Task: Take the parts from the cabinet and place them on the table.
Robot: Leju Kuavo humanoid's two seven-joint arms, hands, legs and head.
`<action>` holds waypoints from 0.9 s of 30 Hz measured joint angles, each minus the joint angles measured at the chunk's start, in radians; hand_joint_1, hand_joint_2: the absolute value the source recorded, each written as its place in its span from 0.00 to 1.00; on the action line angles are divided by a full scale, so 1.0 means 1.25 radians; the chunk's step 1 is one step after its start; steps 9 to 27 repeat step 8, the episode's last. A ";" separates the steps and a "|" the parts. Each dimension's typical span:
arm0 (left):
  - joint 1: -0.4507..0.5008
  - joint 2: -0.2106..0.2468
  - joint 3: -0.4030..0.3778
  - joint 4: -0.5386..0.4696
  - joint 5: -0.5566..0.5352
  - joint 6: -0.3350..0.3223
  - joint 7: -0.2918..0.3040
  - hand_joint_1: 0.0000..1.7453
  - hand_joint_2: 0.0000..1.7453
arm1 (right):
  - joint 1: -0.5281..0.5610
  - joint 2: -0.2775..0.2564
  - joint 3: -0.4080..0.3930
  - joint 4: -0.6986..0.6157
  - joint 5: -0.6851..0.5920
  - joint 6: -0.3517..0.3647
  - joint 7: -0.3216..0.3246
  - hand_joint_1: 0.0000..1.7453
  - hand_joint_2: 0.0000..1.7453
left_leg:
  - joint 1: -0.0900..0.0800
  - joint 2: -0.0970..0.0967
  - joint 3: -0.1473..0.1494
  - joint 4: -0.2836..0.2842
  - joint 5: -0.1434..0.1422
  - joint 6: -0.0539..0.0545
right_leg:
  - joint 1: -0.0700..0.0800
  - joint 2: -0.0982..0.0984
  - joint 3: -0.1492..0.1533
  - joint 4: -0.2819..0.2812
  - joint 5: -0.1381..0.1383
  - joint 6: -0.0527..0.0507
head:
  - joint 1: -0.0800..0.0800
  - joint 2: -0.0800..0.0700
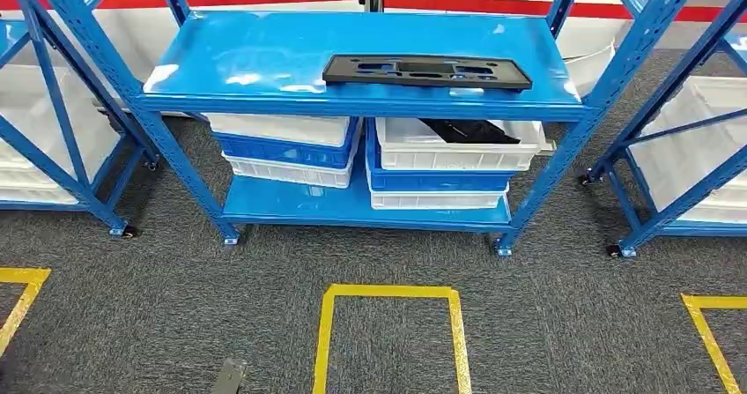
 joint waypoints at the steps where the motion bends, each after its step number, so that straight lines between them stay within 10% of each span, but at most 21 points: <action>1: 0.006 0.002 0.001 -0.003 -0.001 -0.005 0.006 0.00 1.00 | 0.009 0.000 0.000 -0.002 -0.023 0.002 -0.004 0.00 1.00 | 0.000 0.000 0.000 0.000 0.000 0.000 | 0.000 0.000 0.000 0.000 0.000 0.000 | 0.000 0.000; 6: 0.032 0.010 0.017 -0.024 -0.009 -0.036 0.039 0.00 1.00 | 0.051 0.001 0.003 -0.023 -0.155 0.015 -0.025 0.00 1.00 | 0.001 0.000 0.000 0.000 0.000 0.000 | 0.000 0.000 0.000 0.000 0.000 0.000 | 0.000 0.000; 7: 0.038 0.013 0.020 -0.029 -0.011 -0.041 0.046 0.00 1.00 | 0.059 0.001 0.004 -0.027 -0.177 0.018 -0.028 0.00 0.00 | 0.001 0.000 0.000 0.000 0.000 0.000 | 0.000 0.000 0.000 0.000 0.000 0.000 | 0.000 0.000; 27: 0.044 0.015 0.023 -0.035 -0.012 -0.047 0.053 0.00 1.00 | 0.067 0.001 0.005 -0.031 -0.207 0.021 -0.033 0.00 0.00 | 0.001 0.000 0.000 0.000 0.000 0.000 | 0.000 0.000 0.000 0.000 0.000 0.000 | 0.000 0.000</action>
